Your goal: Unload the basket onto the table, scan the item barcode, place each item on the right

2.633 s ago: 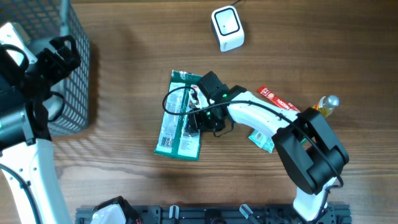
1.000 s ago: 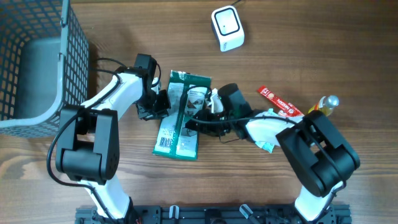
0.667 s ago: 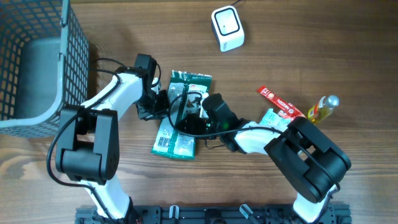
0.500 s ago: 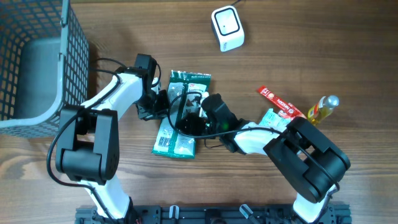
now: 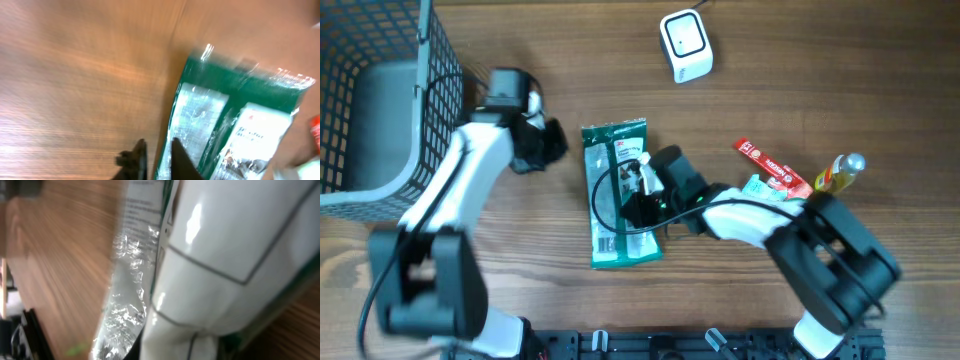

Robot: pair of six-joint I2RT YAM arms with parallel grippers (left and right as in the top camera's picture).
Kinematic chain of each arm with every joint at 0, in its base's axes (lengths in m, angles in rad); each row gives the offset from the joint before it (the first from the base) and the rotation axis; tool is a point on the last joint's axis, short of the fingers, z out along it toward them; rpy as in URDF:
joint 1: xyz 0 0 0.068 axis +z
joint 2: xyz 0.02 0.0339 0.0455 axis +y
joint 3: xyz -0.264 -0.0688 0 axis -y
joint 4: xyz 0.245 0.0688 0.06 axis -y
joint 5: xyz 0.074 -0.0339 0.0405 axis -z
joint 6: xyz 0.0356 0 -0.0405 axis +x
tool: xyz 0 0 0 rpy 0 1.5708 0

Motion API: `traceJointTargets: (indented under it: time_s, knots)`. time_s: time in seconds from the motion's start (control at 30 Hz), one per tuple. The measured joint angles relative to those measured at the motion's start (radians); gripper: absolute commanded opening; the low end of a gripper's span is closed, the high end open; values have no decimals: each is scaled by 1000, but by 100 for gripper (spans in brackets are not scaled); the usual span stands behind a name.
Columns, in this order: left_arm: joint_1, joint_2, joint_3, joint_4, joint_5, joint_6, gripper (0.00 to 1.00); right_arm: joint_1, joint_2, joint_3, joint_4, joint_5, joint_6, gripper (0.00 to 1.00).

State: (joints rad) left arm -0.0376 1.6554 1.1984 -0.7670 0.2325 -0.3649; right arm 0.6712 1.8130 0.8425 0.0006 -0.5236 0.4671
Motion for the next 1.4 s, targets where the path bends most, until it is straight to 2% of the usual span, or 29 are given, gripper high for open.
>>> traceJointTargets:
  time_s: [0.07,0.1,0.13,0.17,0.23,0.27,0.47,0.6,0.97,1.17,1.23,1.4]
  knots:
    - [40,-82,10,23,0,3,52,-31,-80,90,-212,-7,-147,4]
    - [61,-111,12,40,1,-1,72,-40,-117,152,-338,-5,-249,4]
    - [76,-122,13,48,0,1,97,-44,-152,196,-400,-2,-319,4]
    - [93,-131,13,54,-1,-2,100,-45,-185,256,-487,-2,-407,4]
    - [119,-133,13,60,-1,-8,100,-38,-247,375,-654,-3,-598,4]
    - [131,-133,12,58,-5,-14,100,-27,-302,462,-769,1,-761,4]
    - [136,-133,13,53,-4,-15,100,0,-360,511,-863,93,-990,4]
    - [136,-133,13,53,-4,-15,100,1,-364,510,-864,133,-1034,4]
    - [136,-133,12,53,-4,-15,100,1,-374,510,-918,145,-1036,4]
    - [136,-133,12,53,-4,-15,100,1,-373,519,-944,175,-1128,4]
    - [136,-133,12,53,-4,-15,100,2,-364,593,-1010,214,-1146,4]
    - [136,-133,12,52,-4,-15,100,2,-272,983,-1197,271,-1200,4]
